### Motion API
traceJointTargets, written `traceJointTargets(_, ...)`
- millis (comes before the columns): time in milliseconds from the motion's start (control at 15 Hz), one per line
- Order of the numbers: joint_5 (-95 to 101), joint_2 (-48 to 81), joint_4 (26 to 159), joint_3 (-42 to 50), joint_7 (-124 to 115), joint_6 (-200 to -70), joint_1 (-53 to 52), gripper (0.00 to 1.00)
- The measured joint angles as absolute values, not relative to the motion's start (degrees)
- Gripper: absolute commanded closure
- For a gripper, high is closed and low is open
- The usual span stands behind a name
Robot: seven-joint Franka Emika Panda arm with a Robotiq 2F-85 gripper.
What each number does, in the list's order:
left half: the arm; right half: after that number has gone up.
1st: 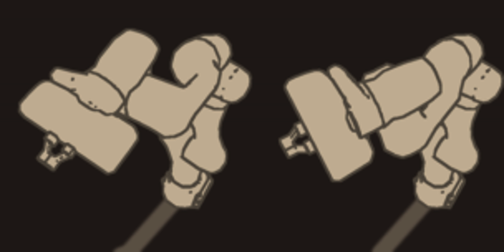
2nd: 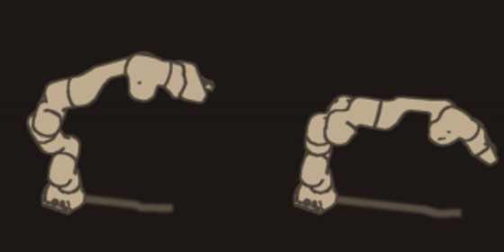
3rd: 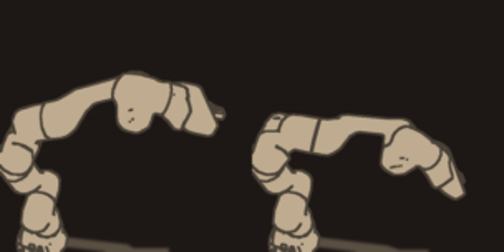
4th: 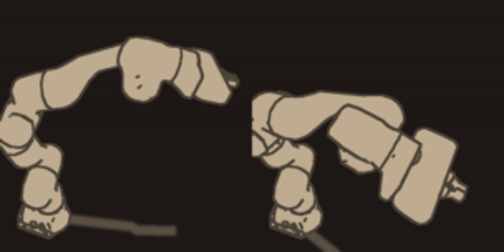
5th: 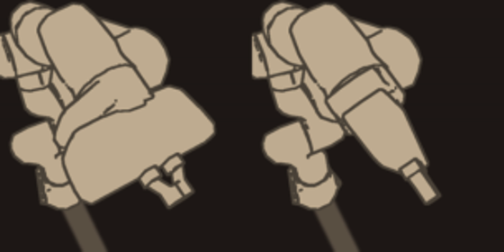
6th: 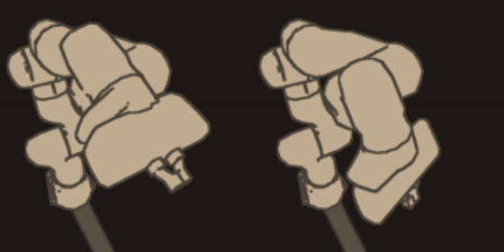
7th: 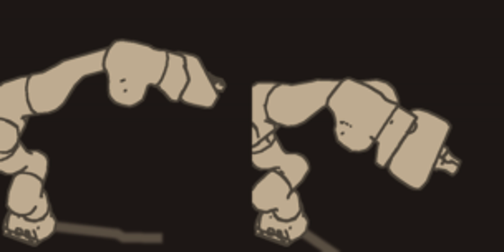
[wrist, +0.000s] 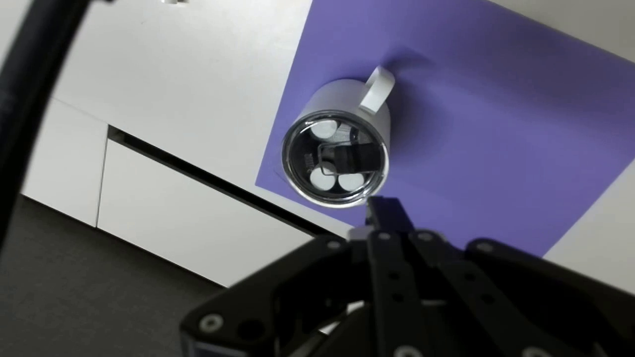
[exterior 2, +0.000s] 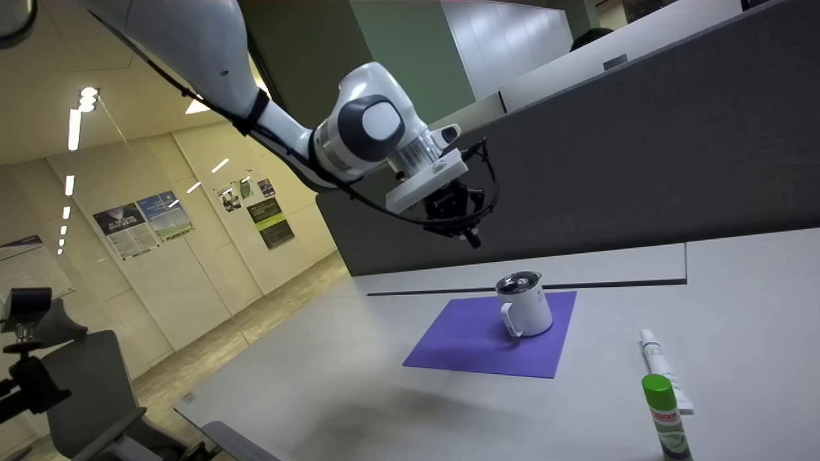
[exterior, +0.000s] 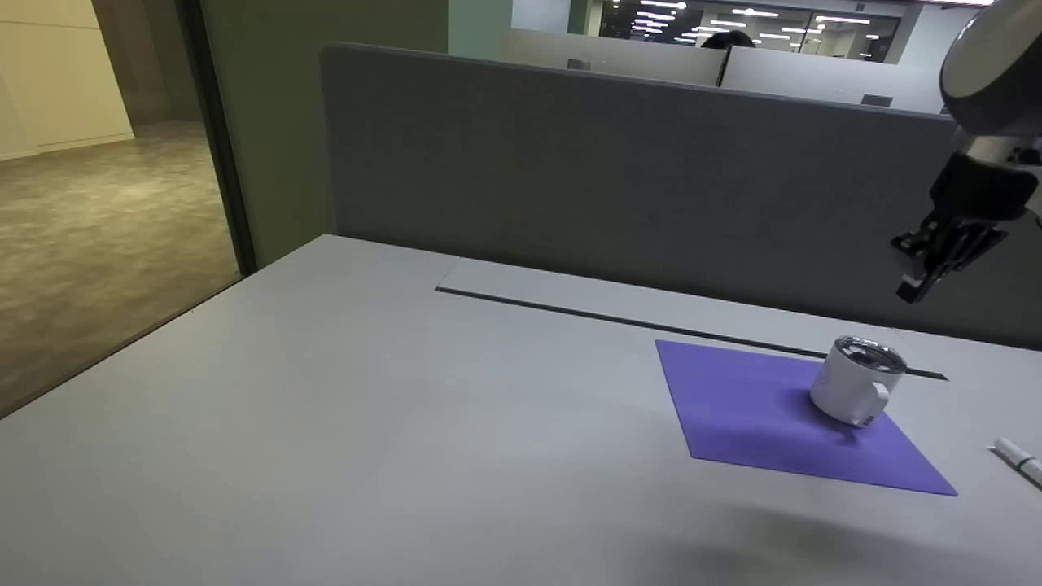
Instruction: Remove the silver object from the white mug
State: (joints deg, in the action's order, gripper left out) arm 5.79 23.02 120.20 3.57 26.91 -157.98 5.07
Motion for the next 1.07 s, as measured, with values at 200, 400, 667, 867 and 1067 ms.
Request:
traceJointTargets(200,6.79,26.95,117.57,3.55,26.89,-160.49,5.65,1.0)
traceJointTargets(400,6.88,30.86,114.81,3.15,26.88,-162.92,6.19,1.0)
traceJointTargets(667,6.88,35.1,111.52,2.36,26.87,-163.31,6.61,1.0)
traceJointTargets(867,6.88,37.61,109.57,2.13,26.7,-163.28,6.61,1.0)
traceJointTargets(1067,6.95,39.64,108.04,2.07,26.45,-162.65,6.59,1.0)
